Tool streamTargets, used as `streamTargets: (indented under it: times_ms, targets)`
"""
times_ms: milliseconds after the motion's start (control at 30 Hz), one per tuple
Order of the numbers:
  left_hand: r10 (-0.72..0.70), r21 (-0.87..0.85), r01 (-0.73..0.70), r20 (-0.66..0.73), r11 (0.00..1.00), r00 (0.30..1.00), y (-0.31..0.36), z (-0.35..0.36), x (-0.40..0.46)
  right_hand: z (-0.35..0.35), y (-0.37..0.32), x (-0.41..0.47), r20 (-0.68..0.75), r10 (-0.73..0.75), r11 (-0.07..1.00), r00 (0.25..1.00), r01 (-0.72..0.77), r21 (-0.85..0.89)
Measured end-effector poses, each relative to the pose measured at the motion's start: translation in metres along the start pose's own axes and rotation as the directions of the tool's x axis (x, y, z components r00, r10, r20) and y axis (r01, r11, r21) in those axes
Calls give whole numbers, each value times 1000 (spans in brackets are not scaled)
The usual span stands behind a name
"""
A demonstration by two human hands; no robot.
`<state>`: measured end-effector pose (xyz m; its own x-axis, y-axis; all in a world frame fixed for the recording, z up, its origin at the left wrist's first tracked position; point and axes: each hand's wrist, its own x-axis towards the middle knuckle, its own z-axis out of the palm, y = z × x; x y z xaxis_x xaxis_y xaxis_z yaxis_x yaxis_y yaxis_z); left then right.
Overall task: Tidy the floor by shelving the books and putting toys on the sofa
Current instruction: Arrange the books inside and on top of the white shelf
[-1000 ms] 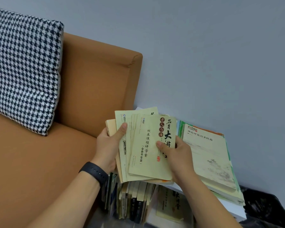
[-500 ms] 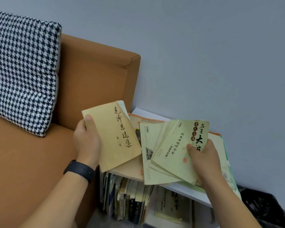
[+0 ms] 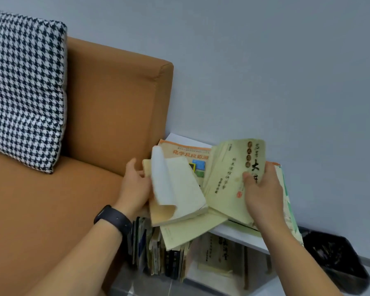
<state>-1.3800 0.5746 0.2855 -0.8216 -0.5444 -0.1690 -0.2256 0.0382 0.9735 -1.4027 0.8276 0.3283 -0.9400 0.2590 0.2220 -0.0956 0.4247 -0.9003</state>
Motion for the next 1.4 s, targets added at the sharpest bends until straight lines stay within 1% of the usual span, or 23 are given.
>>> streamTargets:
  times_ms: [33,67,133,200,267,300,367,400,467,500,567,633,667,700,767,833,900,967,1067,1167,1267,1333,1400]
  targets:
    - [41,-70,-36,67,997,997,-6,5,2,-3,-2,0,-46,-19,1000,999,19,19]
    - [150,-64,-142,146,988,978,0,7,-7,-4,-4,1,-96,-28,998,995,32,49]
    - [285,193,-335,248,922,926,-4,17,-17,-8,-7,5,-196,-8,992,981,32,120]
    - [352,395,-480,355,783,866,-16,27,-23,-11,-8,9,-226,80,966,971,-19,260]
    - [315,497,-486,391,718,865,-22,33,-28,-13,-9,13,-134,205,893,970,-129,431]
    - [294,516,-484,408,707,864,-23,35,-31,-12,-10,13,-55,245,865,968,-192,464]
    - [285,542,-507,443,669,850,-21,37,-34,-6,-9,12,96,272,860,958,-287,422]
    - [314,532,-543,463,649,829,-18,36,-37,-2,-7,10,151,273,868,950,-311,387]
    - [367,450,-579,474,680,800,-14,30,-41,8,-3,6,226,275,880,934,-340,333]
    - [377,395,-555,443,732,813,-13,26,-43,11,-2,4,258,272,888,927,-345,304]
    - [358,308,-440,288,844,888,-14,16,-42,18,-1,2,318,242,923,917,-318,215]
    - [276,212,-297,121,931,953,-18,4,-39,24,-2,2,342,193,968,920,-237,89]
    - [238,174,-249,79,953,968,-19,-1,-37,27,-3,4,342,158,985,926,-172,10]
    - [213,159,-221,67,962,975,-19,-6,-36,30,-4,6,349,124,992,929,-110,-62]
    - [193,213,-208,89,955,977,-19,-12,-36,38,-7,8,391,90,984,916,-21,-176]
    - [160,231,-180,103,956,982,-21,-15,-33,45,-8,7,453,69,940,889,95,-329]
    - [100,100,-111,107,989,989,-20,-15,-33,51,-7,6,499,81,884,863,169,-435]
    - [25,-76,-17,101,997,995,-15,-15,-36,54,-9,2,556,124,881,822,167,-443]
    - [-56,-295,81,93,952,994,-9,-15,-42,57,-11,-1,631,144,886,762,184,-425]
    - [-95,-383,143,141,913,985,-5,-15,-43,61,-12,-4,628,166,917,760,115,-382]
    - [-138,-426,210,194,880,971,-4,-16,-39,64,-7,0,574,263,940,775,-73,-332]
    - [-162,-449,249,224,858,961,-6,-16,-34,64,-3,6,564,325,940,760,-195,-279]
    - [-176,-470,274,242,839,954,-9,-17,-29,63,-2,9,585,341,940,735,-262,-219]
